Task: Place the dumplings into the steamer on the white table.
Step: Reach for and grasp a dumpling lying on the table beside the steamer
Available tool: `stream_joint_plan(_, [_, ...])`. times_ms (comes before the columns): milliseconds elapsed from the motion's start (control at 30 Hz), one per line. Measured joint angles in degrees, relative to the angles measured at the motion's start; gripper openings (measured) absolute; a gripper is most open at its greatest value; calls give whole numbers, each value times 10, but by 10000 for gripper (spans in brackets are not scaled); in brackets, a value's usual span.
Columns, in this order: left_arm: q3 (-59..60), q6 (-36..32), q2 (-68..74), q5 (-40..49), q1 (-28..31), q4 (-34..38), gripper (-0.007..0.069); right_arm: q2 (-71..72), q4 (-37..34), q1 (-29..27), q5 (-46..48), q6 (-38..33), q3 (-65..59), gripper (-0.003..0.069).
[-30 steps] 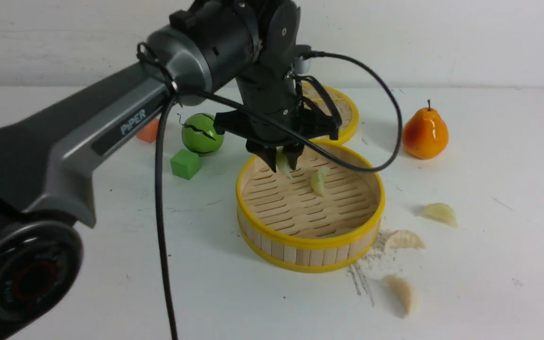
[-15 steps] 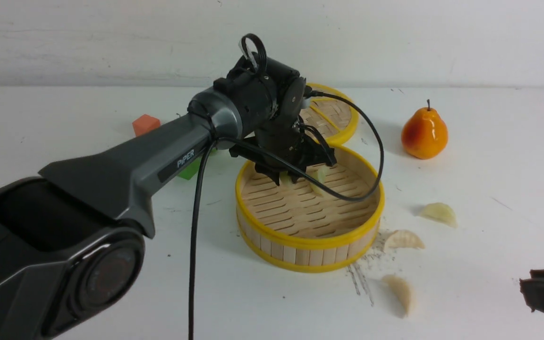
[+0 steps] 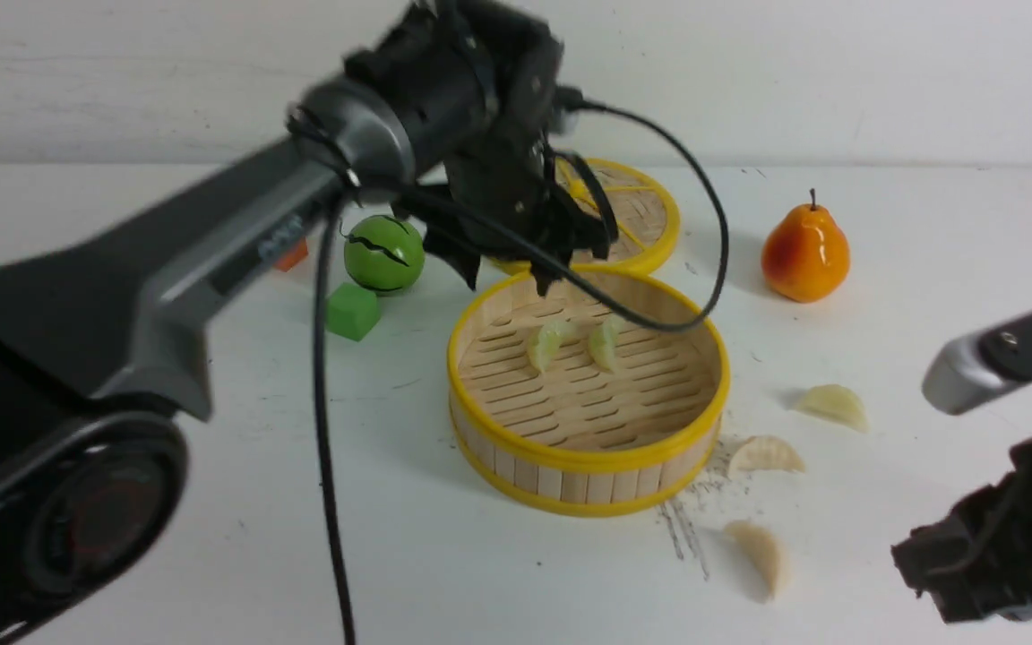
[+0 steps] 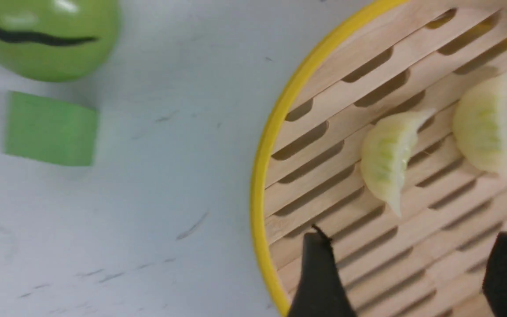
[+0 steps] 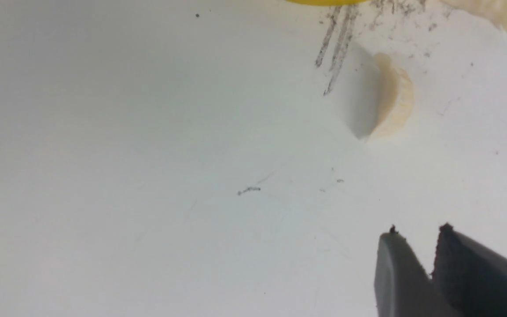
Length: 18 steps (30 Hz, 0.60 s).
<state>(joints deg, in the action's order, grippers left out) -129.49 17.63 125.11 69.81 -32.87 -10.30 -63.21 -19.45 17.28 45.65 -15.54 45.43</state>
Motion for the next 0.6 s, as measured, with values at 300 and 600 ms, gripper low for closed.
stream_joint_plan(300, [76, -41, -226, 14, 0, 19, 13, -195, 2, 0, -4, 2, 112, 347])
stream_joint_plan(600, [365, -41, -442, 14, 0, 58, -14, -356, 29, 0, -12, 2, 187, 479])
